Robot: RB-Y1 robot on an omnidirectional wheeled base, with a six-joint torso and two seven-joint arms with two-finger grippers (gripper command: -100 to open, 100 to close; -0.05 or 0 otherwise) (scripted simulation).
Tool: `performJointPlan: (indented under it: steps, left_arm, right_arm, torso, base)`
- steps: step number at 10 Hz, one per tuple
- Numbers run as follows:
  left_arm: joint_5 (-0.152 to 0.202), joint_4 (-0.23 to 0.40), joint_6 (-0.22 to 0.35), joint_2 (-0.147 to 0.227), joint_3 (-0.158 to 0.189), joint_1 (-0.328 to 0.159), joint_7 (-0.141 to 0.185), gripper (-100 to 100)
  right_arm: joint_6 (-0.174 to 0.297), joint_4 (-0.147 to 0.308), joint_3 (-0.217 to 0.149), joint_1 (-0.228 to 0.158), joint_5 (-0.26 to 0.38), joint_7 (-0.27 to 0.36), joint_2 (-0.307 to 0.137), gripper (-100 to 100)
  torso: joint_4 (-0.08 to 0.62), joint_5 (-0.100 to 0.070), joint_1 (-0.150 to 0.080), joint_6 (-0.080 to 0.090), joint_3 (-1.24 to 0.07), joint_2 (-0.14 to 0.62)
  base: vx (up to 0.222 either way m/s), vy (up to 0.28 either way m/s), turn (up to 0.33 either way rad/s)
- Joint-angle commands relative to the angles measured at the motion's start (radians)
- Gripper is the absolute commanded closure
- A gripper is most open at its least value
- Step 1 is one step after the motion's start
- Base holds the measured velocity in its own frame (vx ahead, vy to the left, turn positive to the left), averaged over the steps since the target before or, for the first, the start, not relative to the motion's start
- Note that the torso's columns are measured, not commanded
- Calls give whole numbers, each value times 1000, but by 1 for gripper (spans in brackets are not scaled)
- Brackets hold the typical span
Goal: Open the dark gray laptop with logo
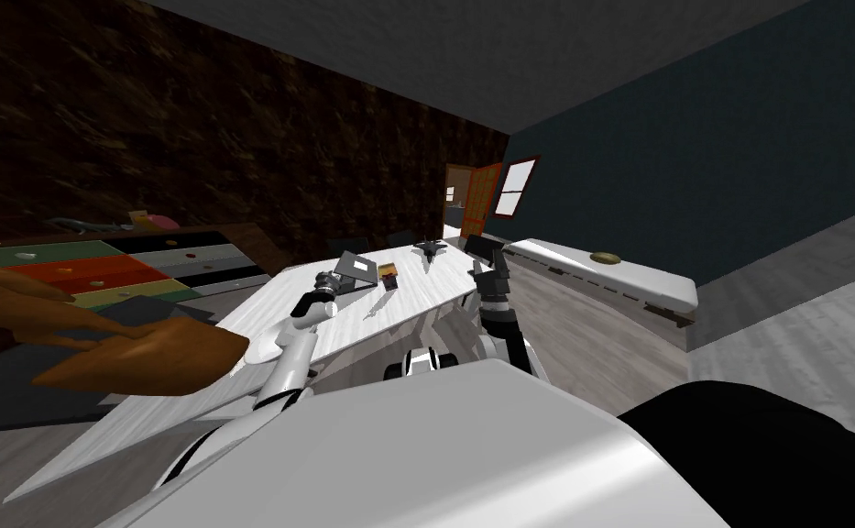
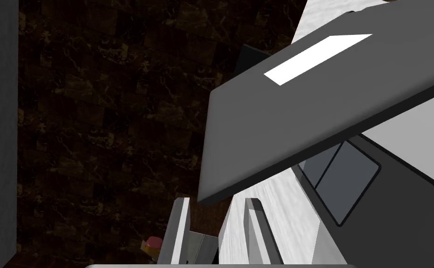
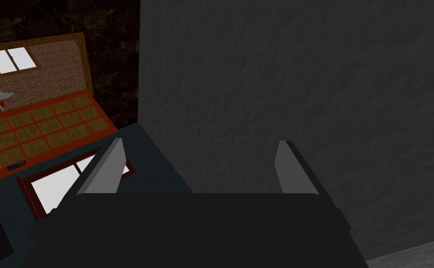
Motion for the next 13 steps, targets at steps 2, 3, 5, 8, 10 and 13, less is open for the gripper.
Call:
performJointPlan:
  steps: [2,3,5,8,10,13]
  left_arm:
    - [50,35,-94,-83,-5,25,52,100]
    - [49,11,-41,-51,4,13,48,-100]
    - [53,-4,-7,-37,12,1,51,-100]
    - [62,-35,59,-9,28,-23,57,-100]
    - [61,-38,65,-9,29,-23,56,-100]
    - [61,-36,71,-9,29,-21,55,0]
  right_arm:
    - [0,0,0,0,0,0,0,0]
    - [0,0,0,0,0,0,0,0]
    - [0,0,0,0,0,0,0,0]
    - [0,0,0,0,0,0,0,0]
    - [0,0,0,0,0,0,0,0]
    - [0,0,0,0,0,0,0,0]
  torso:
    - [2,-1,1,-2,1,2]
    - [3,-1,0,-3,2,3]
    - [3,-3,-6,-4,3,5]
    - [5,-3,0,-4,4,7]
    - [4,-1,3,-5,4,6]
    - [4,-2,1,-5,3,5]
  base:
    - [-1,130,-51]
    - [-9,44,5]
    - [-17,-50,31]
    - [-10,-49,10]
    - [-7,-19,7]
    - [-1,-2,-1]
